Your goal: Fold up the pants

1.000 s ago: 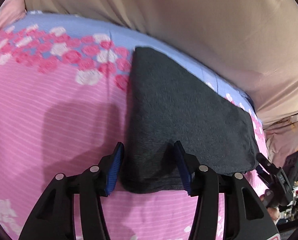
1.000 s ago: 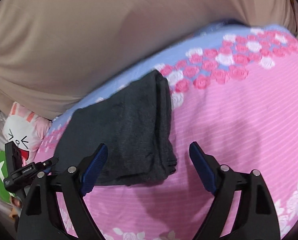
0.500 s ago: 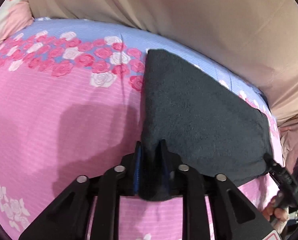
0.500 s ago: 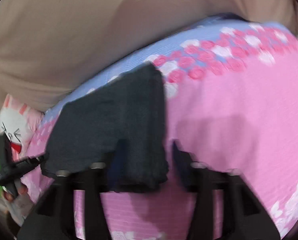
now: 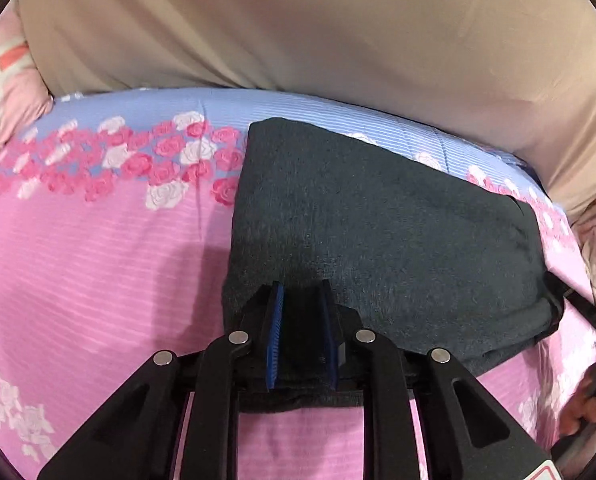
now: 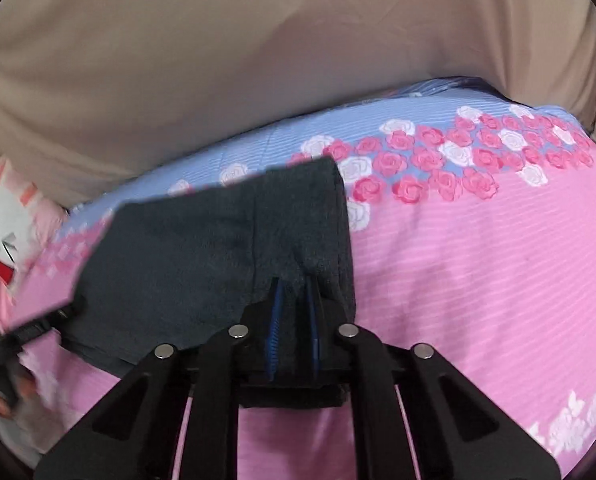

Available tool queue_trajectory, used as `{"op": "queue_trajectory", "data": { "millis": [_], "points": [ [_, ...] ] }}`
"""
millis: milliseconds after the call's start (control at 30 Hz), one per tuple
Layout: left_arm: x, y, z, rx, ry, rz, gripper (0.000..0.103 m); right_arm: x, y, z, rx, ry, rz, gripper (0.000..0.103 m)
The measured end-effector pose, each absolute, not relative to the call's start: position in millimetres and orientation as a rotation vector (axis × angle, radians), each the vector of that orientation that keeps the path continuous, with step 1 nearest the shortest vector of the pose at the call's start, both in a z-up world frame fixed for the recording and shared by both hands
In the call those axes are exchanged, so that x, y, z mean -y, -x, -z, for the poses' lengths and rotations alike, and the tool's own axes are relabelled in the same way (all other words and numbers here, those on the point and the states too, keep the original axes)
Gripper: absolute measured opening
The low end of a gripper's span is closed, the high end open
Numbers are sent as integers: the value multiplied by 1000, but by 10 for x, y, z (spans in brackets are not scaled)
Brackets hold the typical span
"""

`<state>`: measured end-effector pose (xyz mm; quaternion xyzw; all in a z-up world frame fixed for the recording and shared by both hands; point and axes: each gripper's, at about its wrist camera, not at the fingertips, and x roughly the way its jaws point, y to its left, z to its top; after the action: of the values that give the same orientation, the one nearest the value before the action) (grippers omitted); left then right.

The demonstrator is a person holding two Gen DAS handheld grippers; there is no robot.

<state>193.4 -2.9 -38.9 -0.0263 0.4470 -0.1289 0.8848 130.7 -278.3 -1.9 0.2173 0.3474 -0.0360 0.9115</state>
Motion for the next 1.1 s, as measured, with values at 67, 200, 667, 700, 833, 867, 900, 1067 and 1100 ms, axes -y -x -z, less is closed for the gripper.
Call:
{"op": "queue_trajectory", "data": {
  "millis": [67, 200, 667, 700, 833, 867, 900, 1067, 1100],
  "points": [
    [3, -1930, 281, -905, 68, 274, 18, 2755, -1331, -170, -676, -412, 66, 13],
    [-198, -2064, 50, -867, 169, 295, 80, 2941, -1572, -146, -693, -415, 110, 54],
    [-301, -2756, 80, -941, 191, 258, 66, 3138, -2268, 210, -846, -377, 78, 9],
    [-308, -2780, 133, -971, 194, 274, 67, 3156, -2243, 327, -860, -380, 69, 10],
    [-455, -2572, 362, -1049, 258, 314, 68, 3170, -1709, 107, -778, -422, 103, 54],
    [-496, -2466, 411, -1063, 290, 330, 68, 3175, -1594, 81, -766, -441, 99, 71],
    [-516, -2400, 447, -1069, 319, 351, 70, 3180, -1494, 83, -763, -471, 78, 73],
    [-390, -2211, 517, -1052, 307, 371, 38, 3077, -1389, 429, -847, -594, -21, 47],
    [-356, -2239, 528, -1080, 310, 391, 13, 3052, -1403, 412, -844, -607, -54, 29]
  ]
}}
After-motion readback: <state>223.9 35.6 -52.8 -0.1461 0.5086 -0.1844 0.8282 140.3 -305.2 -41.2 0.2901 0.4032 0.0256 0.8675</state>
